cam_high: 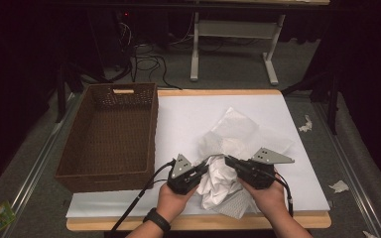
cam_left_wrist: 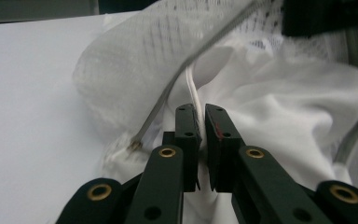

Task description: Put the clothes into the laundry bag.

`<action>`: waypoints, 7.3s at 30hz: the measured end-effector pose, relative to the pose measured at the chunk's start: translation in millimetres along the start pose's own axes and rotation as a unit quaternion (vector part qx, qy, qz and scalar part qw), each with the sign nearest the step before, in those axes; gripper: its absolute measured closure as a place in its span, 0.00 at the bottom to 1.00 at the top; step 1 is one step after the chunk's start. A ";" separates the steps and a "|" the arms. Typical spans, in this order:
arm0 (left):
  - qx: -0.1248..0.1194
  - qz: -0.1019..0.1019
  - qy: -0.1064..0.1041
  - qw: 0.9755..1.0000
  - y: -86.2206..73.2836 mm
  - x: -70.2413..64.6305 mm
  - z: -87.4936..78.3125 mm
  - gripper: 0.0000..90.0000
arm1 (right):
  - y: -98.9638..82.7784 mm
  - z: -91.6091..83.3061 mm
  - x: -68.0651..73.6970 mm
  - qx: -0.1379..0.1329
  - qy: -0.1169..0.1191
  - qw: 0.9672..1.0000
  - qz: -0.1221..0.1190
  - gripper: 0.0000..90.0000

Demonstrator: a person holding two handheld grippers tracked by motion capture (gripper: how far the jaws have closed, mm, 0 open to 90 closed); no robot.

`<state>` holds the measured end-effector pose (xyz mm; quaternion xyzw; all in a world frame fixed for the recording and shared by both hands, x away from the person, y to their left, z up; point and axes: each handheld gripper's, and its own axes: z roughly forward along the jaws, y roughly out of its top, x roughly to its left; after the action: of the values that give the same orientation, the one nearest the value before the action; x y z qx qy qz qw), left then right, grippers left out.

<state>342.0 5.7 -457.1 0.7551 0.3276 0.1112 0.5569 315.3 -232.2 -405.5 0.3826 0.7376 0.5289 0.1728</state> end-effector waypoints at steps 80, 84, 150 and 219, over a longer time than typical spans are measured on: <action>0.096 0.009 -0.033 0.995 -22.9 10.0 -6.0 0.96 | -0.8 3.4 0.2 0.003 -0.001 1.000 0.001 0.99; 0.048 0.019 -0.030 0.998 -2.1 2.2 -11.9 0.96 | -0.5 4.1 0.5 0.003 -0.001 1.000 0.001 0.99; 0.017 0.024 -0.006 1.000 -0.2 -22.3 42.4 0.65 | 1.5 -11.8 -11.0 -0.021 -0.002 1.000 0.022 0.99; 0.009 0.011 -0.008 1.000 10.4 -36.9 70.1 0.96 | 5.1 -11.0 -4.7 -0.028 0.005 0.999 0.021 0.99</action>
<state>355.1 -72.7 -465.2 0.7645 0.3155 0.1083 0.5516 313.0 -242.0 -397.4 0.3905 0.7151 0.5547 0.1690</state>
